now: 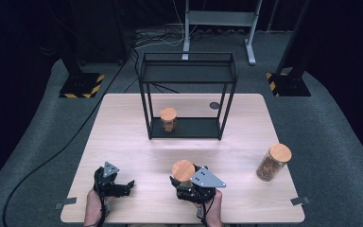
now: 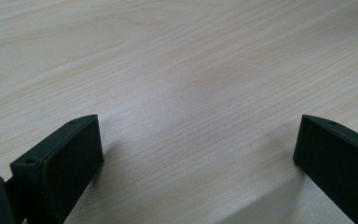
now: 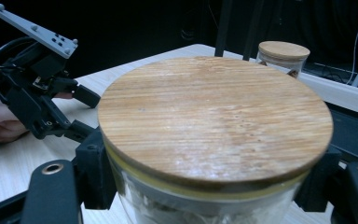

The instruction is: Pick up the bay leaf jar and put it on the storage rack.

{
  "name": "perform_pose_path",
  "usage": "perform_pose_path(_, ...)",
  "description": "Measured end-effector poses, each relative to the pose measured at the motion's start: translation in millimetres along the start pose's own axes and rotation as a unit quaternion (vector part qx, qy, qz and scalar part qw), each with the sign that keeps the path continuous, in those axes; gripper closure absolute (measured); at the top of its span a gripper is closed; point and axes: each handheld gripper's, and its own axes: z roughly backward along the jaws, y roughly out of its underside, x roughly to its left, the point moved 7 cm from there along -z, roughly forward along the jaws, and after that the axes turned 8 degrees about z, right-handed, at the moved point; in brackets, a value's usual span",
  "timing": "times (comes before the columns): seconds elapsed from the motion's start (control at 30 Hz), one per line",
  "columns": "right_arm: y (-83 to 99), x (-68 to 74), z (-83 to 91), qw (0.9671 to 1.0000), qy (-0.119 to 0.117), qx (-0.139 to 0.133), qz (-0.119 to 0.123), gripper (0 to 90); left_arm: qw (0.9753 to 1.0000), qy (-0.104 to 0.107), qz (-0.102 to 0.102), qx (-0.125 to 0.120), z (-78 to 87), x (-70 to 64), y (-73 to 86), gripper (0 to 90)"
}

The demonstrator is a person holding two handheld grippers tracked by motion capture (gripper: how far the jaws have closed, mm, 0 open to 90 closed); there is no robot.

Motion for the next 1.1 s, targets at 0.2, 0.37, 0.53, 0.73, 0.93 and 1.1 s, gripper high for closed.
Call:
perform_pose_path(0.2,0.4,-5.1,-0.2,1.0000,0.008,-0.001,-0.002,25.0,1.0000,0.001,0.000,0.000,0.0,0.0,0.0,0.7)
perform_pose_path(0.37,-0.8,-9.5,0.0,0.9999,0.014,-0.002,-0.002,25.0,1.0000,0.000,0.000,0.000,0.0,0.0,0.0,0.7)
perform_pose_path(0.53,-2.0,-13.7,-0.4,0.9998,0.018,-0.002,-0.003,25.0,1.0000,0.000,0.000,0.000,0.0,0.0,0.0,0.7)
perform_pose_path(0.73,-2.1,-17.9,-1.8,0.9998,0.022,-0.001,-0.005,25.0,1.0000,0.001,0.000,0.001,0.0,-0.1,0.1,0.7)
perform_pose_path(0.93,-3.7,-22.9,-4.7,0.9997,0.025,0.000,-0.003,25.0,1.0000,0.001,0.000,0.001,0.0,-0.1,0.1,0.7)
perform_pose_path(1.1,-5.4,-27.2,-6.3,0.9996,0.028,0.000,-0.003,25.0,1.0000,0.001,0.000,0.000,0.0,-0.1,0.1,0.7)
